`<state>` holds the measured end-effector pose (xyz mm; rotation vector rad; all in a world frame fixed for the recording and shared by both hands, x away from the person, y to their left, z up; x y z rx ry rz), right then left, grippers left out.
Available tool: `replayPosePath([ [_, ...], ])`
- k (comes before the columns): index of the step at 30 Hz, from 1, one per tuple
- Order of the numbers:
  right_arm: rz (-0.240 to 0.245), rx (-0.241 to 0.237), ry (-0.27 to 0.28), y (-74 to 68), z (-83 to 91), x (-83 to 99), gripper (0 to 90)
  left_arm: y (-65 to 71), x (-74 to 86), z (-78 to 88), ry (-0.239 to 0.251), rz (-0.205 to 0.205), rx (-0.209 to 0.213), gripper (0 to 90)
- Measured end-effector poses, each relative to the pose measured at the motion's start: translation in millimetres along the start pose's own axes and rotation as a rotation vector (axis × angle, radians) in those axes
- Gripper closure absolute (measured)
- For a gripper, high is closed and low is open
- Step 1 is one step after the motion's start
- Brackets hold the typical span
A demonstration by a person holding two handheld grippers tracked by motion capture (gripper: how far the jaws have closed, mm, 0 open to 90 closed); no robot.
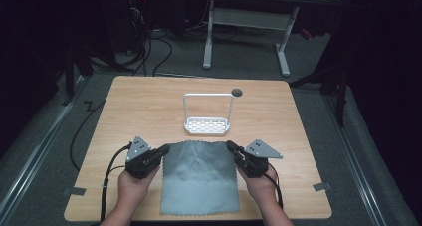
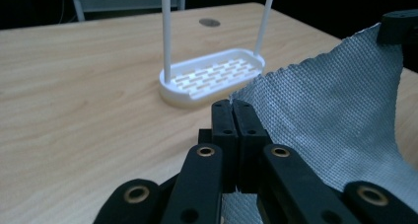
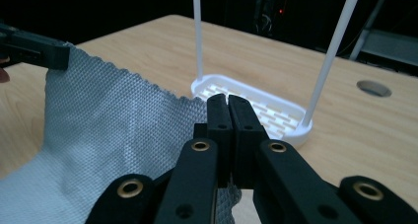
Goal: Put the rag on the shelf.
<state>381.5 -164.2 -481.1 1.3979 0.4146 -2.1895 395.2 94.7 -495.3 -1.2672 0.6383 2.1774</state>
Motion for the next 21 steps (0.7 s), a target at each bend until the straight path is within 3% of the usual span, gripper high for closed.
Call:
replayPosePath([
  [4,-0.007,0.019,0.051,8.1,4.9,-20.1,89.2,-1.8,-18.3,-0.3,0.059,0.016,0.006,89.5],
  [9,-0.015,0.041,0.099,17.6,13.0,-39.9,89.2,-1.2,-47.7,2.4,0.126,-0.008,-0.003,89.5],
  [21,-0.014,0.083,0.19,32.6,28.9,-76.4,89.3,-1.6,-89.4,7.9,0.205,-0.031,-0.026,89.5],
])
Point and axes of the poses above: each handheld gripper's, and its own axes: z roughly backward along the jaws, x roughly out of its underside, y roughly to its right, the point moved 7 cm from there along -z, roughly forward along the jaws, and after that the axes turned 4 degrees about -y, right-handed, at the moved point
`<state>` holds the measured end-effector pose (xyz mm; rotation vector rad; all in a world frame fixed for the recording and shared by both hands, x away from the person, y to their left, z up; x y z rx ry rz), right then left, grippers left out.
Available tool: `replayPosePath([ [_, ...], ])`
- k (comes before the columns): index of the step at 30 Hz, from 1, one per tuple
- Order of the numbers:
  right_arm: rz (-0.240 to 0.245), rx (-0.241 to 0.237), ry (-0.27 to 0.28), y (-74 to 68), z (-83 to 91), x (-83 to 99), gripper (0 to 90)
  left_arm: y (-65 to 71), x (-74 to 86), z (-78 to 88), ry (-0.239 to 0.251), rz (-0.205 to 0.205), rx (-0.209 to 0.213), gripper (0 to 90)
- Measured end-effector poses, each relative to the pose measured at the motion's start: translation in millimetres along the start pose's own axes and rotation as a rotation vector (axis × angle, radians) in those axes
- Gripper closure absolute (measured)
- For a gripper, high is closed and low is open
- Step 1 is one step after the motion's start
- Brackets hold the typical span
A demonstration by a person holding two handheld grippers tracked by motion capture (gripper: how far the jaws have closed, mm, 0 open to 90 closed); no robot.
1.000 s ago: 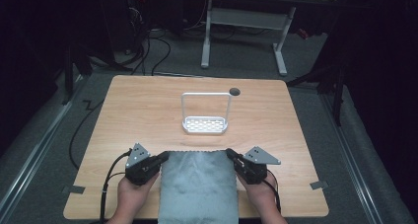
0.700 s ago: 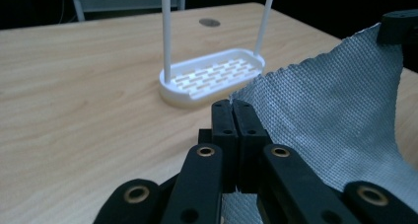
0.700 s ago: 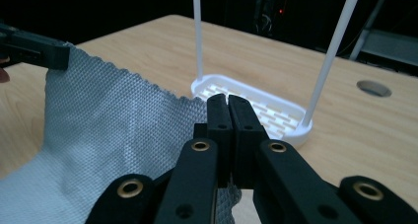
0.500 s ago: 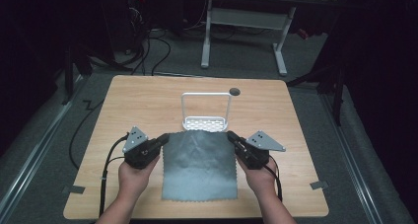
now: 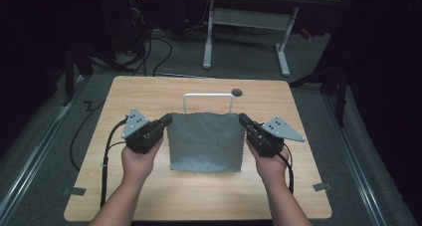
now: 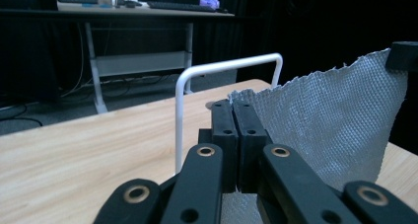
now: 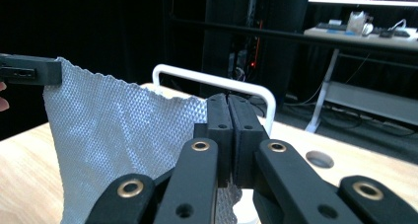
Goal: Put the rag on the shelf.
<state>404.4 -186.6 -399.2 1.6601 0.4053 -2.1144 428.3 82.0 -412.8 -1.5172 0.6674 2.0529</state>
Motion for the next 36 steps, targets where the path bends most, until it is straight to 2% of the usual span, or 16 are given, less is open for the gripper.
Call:
replayPosePath([
  [11,-0.003,0.008,0.038,8.3,0.6,-22.7,89.4,-8.3,-32.8,-0.7,0.055,-0.018,-0.004,89.6],
  [19,0.011,0.033,0.064,15.9,-10.6,-42.6,89.5,-20.0,-51.1,-13.8,0.066,-0.052,-0.039,89.6],
  [22,0.005,0.04,0.06,20.3,-18.2,-46.1,89.5,-26.1,-51.7,-21.4,0.067,-0.065,-0.052,89.6],
  [30,-0.022,0.054,0.049,32.5,-39.0,-46.6,89.5,-40.4,-49.4,-42.6,0.048,-0.036,-0.066,89.6],
  [31,-0.036,0.05,0.045,33.9,-41.9,-46.5,89.6,-42.7,-48.2,-45.8,0.038,-0.016,-0.059,89.6],
  [33,-0.068,0.036,0.045,38.7,-46.6,-44.4,89.5,-44.8,-45.0,-49.2,0.038,-0.008,-0.057,89.6],
  [36,-0.073,0.041,0.034,42.7,-54.4,-41.6,89.6,-48.5,-41.3,-55.8,0.029,-0.007,-0.068,89.6],
])
Point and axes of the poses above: each handheld gripper's, and its own axes: z roughly backward along the jaws, x roughly out of its underside, y roughly to its right, the point moved 7 cm from there along -z, roughly forward along the jaws, and after that the axes turned 4 degrees about -y, right-handed, at the moved point
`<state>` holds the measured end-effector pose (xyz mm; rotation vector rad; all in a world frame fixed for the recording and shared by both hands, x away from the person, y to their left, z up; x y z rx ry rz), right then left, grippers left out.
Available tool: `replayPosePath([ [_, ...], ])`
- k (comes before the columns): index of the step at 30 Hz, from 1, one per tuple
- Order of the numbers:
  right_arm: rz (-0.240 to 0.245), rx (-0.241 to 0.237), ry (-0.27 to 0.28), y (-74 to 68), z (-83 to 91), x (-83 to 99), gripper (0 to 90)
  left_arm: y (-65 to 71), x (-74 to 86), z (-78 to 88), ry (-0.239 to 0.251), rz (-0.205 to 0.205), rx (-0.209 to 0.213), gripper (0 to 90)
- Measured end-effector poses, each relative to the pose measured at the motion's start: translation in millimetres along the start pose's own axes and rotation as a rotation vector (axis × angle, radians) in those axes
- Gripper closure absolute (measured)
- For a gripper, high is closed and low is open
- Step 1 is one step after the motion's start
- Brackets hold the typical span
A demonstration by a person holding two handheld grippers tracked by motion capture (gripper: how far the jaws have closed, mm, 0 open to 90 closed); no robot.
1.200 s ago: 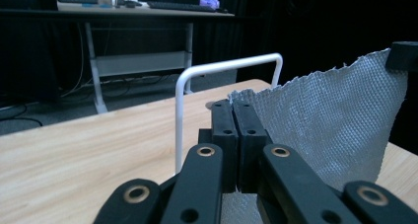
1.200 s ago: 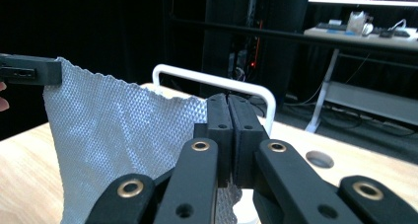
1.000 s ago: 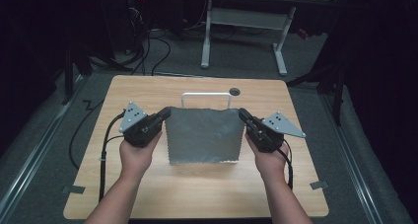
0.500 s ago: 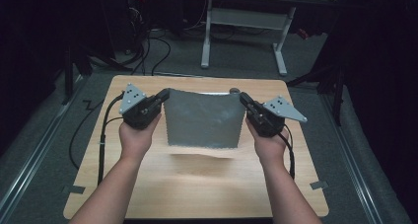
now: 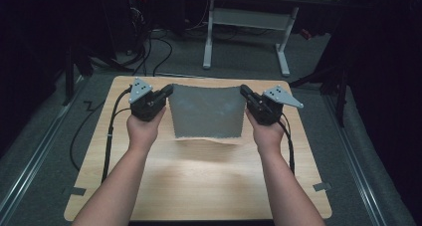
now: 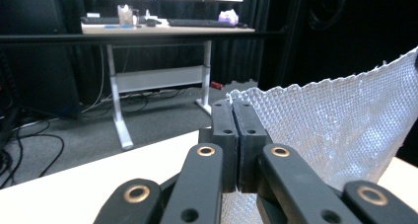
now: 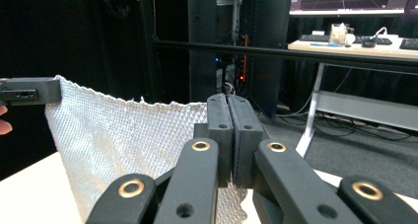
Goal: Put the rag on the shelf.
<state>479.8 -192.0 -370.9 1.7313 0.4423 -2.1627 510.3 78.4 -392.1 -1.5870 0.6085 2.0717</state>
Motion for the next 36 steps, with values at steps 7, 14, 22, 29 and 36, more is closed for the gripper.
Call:
replayPosePath([
  [7,-0.023,0.007,-0.032,10.8,-22.7,-0.8,89.5,-11.4,-0.5,-18.0,-0.027,0.021,-0.018,89.6],
  [14,-0.043,0.025,-0.102,26.8,-44.4,14.2,89.5,-20.2,18.1,-44.5,-0.105,0.037,-0.009,89.6],
  [22,-0.038,0.051,-0.163,39.1,-54.4,32.1,89.5,-16.8,36.1,-57.7,-0.176,0.024,0.026,89.6],
  [29,-0.03,0.062,-0.223,40.8,-64.8,48.6,89.4,-17.6,51.9,-58.2,-0.203,0.036,0.037,89.6],
  [36,-0.05,0.035,-0.261,38.5,-70.5,63.1,89.5,-19.0,71.6,-58.9,-0.24,0.057,0.051,89.6],
])
Point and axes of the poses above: each handheld gripper's, and its own axes: z roughly backward along the jaws, x roughly out of its underside, y roughly to its right, the point moved 7 cm from there along -z, roughly forward along the jaws, and after that the axes turned 4 degrees about -y, right-handed, at the moved point
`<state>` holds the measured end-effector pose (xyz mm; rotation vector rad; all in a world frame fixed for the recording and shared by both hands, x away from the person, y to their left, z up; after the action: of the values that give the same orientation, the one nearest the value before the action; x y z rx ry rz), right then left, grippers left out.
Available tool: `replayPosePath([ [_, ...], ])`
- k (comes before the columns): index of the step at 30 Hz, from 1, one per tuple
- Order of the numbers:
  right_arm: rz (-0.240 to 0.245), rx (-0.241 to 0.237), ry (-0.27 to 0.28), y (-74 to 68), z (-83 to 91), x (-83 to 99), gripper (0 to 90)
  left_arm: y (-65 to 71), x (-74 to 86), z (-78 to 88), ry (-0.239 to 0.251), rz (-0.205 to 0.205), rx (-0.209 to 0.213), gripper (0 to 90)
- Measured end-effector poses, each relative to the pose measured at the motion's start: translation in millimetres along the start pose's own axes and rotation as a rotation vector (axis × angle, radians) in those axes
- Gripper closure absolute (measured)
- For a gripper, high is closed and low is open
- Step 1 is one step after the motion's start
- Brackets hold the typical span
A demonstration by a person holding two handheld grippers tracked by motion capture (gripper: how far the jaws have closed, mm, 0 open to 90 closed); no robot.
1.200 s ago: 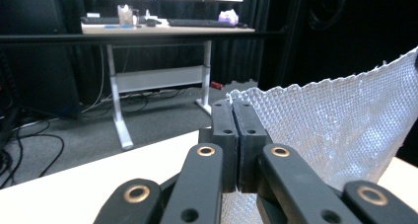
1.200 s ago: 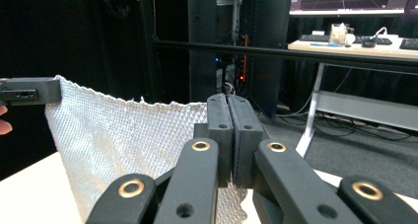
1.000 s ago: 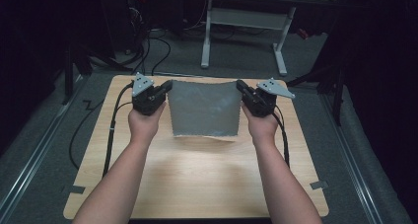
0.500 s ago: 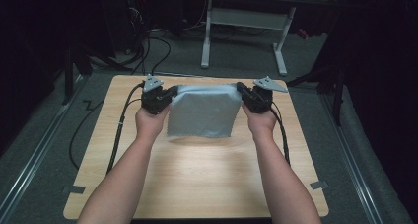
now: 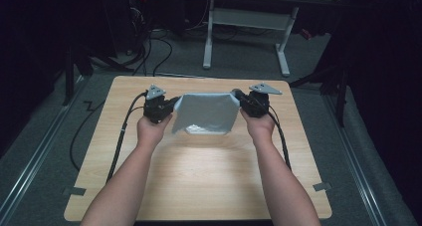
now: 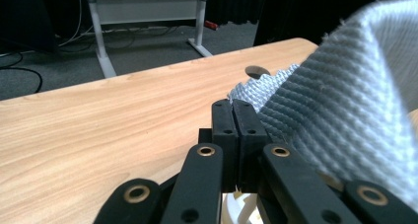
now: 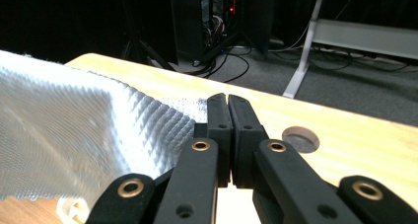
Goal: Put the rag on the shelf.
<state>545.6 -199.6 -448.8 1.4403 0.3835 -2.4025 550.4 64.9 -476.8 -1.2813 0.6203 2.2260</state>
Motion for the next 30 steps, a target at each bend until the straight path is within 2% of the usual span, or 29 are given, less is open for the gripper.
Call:
replayPosePath([
  [8,-0.007,-0.009,-0.02,-1.2,-4.9,17.3,89.4,-1.8,22.4,-6.3,-0.043,0.029,0.024,89.6],
  [16,-0.031,-0.007,-0.067,3.7,-10.9,42.5,89.3,1.0,38.3,-13.2,-0.065,0.041,0.04,89.4],
  [21,-0.029,-0.008,-0.078,4.4,-13.2,51.7,89.2,0.3,42.3,-15.5,-0.068,0.055,0.044,89.0],
  [28,-0.059,0.0,-0.083,8.3,-13.8,60.2,88.8,3.7,42.9,-16.0,-0.068,0.067,0.059,88.1],
  [30,-0.058,0.003,-0.089,9.3,-13.4,62.1,84.9,3.0,42.1,-14.6,-0.068,0.065,0.053,83.2],
])
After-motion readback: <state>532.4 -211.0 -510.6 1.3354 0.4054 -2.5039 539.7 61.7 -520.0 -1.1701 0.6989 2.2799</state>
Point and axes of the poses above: each handheld gripper's, and its own axes: z roughly backward along the jaws, x roughly out of its underside, y roughly to its right, the point moved 7 cm from there along -z, roughly forward along the jaws, and after that the axes turned 4 degrees about -y, right-handed, at the moved point
